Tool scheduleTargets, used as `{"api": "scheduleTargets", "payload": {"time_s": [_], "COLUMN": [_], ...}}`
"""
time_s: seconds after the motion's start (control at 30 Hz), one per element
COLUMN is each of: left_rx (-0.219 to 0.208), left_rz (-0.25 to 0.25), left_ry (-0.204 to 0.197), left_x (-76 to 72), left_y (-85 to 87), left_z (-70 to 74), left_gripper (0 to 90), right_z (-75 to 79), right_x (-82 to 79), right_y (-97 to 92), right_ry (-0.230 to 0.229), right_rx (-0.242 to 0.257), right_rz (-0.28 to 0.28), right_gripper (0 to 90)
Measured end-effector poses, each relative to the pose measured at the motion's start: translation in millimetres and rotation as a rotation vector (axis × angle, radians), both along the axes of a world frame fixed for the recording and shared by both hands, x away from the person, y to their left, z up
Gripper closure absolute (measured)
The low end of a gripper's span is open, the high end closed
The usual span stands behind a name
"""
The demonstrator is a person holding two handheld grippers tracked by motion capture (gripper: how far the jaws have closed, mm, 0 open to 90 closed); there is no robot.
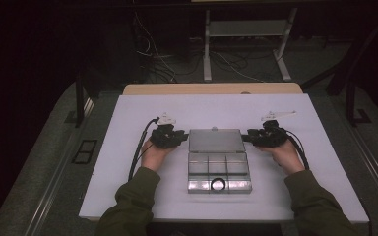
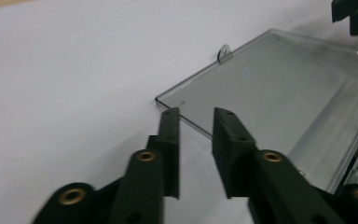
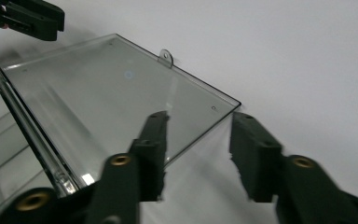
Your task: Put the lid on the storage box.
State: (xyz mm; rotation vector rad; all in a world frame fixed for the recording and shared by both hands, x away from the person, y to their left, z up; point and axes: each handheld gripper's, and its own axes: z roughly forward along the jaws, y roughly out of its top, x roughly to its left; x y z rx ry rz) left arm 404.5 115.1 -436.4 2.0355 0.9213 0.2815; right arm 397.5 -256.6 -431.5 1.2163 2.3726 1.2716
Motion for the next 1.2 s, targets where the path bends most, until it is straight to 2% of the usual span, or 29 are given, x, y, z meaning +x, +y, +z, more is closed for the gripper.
{"api": "scheduleTargets", "payload": {"time_s": [0.1,0.17,0.2,0.33,0.77,0.97,1.2], "left_rx": [0.026,0.027,0.042,0.046,0.069,0.086,0.064], "left_rz": [-0.017,-0.011,-0.022,-0.015,-0.049,-0.053,-0.052], "left_ry": [0.022,0.036,0.041,0.064,0.101,0.1,0.102], "left_x": [0.7,0.3,1.1,1.1,0.8,0.0,0.8], "left_y": [-0.9,-2.6,-1.8,-2.1,-5.8,-8.1,-9.9], "left_z": [-2.6,-5.0,-5.3,-8.2,-13.7,-13.3,-14.3], "left_gripper": [83.1,86.8,87.8,89.0,89.0,89.0,88.9], "right_z": [-1.9,-3.8,-4.8,-9.1,-16.6,-21.1,-21.5], "right_x": [-0.8,-1.5,-1.5,-1.7,0.1,0.9,1.4], "right_y": [0.2,1.2,1.2,3.4,4.8,7.1,6.9], "right_ry": [0.012,0.025,0.032,0.05,0.083,0.102,0.099], "right_rx": [-0.009,-0.022,-0.024,-0.035,-0.062,-0.073,-0.07], "right_rz": [0.012,0.017,0.019,0.041,0.04,0.048,0.049], "right_gripper": [74.7,79.7,82.3,88.7,89.1,89.2,89.2]}}
